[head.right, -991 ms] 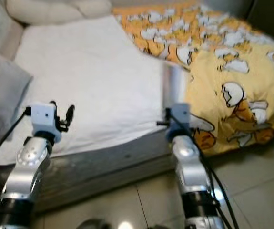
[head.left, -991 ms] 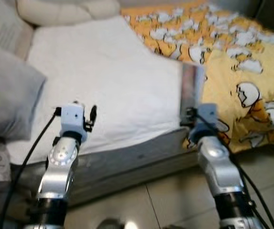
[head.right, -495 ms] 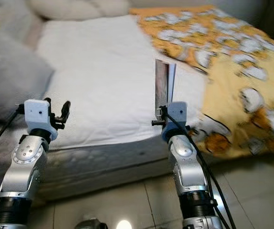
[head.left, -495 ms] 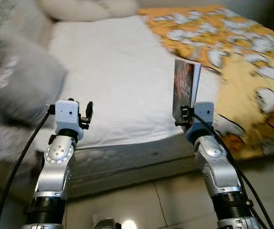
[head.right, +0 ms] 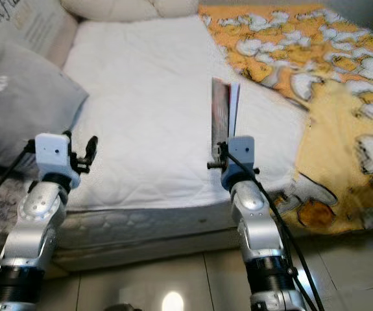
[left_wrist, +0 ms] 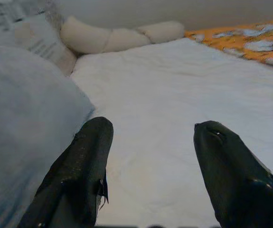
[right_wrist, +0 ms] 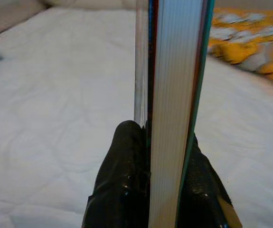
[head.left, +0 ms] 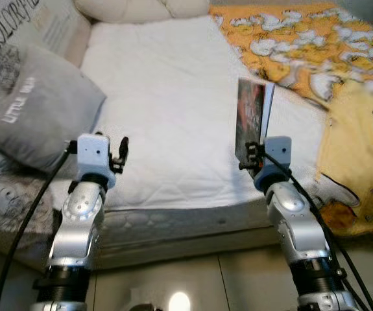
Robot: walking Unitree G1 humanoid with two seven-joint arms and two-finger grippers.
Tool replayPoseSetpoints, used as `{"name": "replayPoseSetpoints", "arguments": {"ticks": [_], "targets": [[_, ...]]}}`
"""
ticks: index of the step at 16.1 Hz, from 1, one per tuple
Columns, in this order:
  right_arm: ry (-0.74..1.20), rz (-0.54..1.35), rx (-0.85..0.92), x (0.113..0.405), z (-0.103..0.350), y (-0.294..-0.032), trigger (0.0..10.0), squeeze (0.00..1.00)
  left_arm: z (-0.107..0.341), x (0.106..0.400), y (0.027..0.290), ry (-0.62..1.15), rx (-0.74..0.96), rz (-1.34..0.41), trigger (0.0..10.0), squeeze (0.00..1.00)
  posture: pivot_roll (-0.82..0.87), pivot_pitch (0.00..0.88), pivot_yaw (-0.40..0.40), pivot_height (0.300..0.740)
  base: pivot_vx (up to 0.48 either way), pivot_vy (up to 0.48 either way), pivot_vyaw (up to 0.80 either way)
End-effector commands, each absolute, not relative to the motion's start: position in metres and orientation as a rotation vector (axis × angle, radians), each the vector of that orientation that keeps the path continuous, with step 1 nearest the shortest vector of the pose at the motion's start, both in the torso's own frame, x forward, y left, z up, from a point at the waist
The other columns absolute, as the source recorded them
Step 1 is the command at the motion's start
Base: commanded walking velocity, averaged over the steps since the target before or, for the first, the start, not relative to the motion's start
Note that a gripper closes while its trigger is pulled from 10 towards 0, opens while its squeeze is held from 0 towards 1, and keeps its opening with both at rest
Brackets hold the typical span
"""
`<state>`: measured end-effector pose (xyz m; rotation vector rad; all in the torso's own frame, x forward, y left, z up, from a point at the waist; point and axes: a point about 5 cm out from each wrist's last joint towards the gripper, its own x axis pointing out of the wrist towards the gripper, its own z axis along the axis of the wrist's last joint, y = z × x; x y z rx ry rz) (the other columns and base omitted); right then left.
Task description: Clean up the room
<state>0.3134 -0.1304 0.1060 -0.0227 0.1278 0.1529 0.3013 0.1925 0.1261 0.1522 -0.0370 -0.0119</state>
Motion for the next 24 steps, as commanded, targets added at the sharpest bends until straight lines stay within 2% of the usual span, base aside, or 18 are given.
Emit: {"name": "replayPoseSetpoints", "arguments": {"ticks": [1, 5, 7, 11, 20, 24], "targets": [[0.097, 0.214, -0.015, 0.314, 0.113, -0.119, 10.0, 0.0, 0.13, 0.302, 0.192, -0.053, 0.154, -0.017, 10.0, 0.0, 0.03, 0.0, 0.014, 0.74, 0.311, 0.0, 0.8], [0.111, 0.302, -0.017, 0.31, 0.111, -0.109, 10.0, 0.0, 0.13, 0.302, 0.193, -0.052, 0.161, -0.014, 10.0, 0.0, 0.03, 0.0, 0.014, 0.74, 0.31, 0.0, 0.8], [0.129, 0.335, 0.021, 0.31, 0.109, -0.107, 10.0, 0.0, 0.13, 0.302, 0.195, -0.049, 0.165, -0.013, 10.0, 0.0, 0.03, 0.0, 0.014, 0.74, 0.315, 0.0, 0.0], [0.128, 0.439, -0.008, 0.307, 0.111, -0.098, 10.0, 0.0, 0.13, 0.302, 0.197, -0.046, 0.171, -0.009, 10.0, 0.0, 0.03, 0.0, 0.017, 0.74, 0.313, 0.0, 0.2], [0.15, 0.455, 0.009, 0.306, 0.109, -0.097, 10.0, 0.0, 0.13, 0.302, 0.196, -0.044, 0.178, -0.027, 10.0, 0.0, 0.03, 0.0, 0.022, 0.74, 0.31, 0.0, 0.09], [0.151, 0.516, -0.01, 0.302, 0.109, -0.09, 10.0, 0.0, 0.131, 0.302, 0.196, -0.047, 0.173, -0.036, 10.0, 0.0, 0.03, 0.0, 0.025, 0.74, 0.332, 0.0, 0.8]]}}
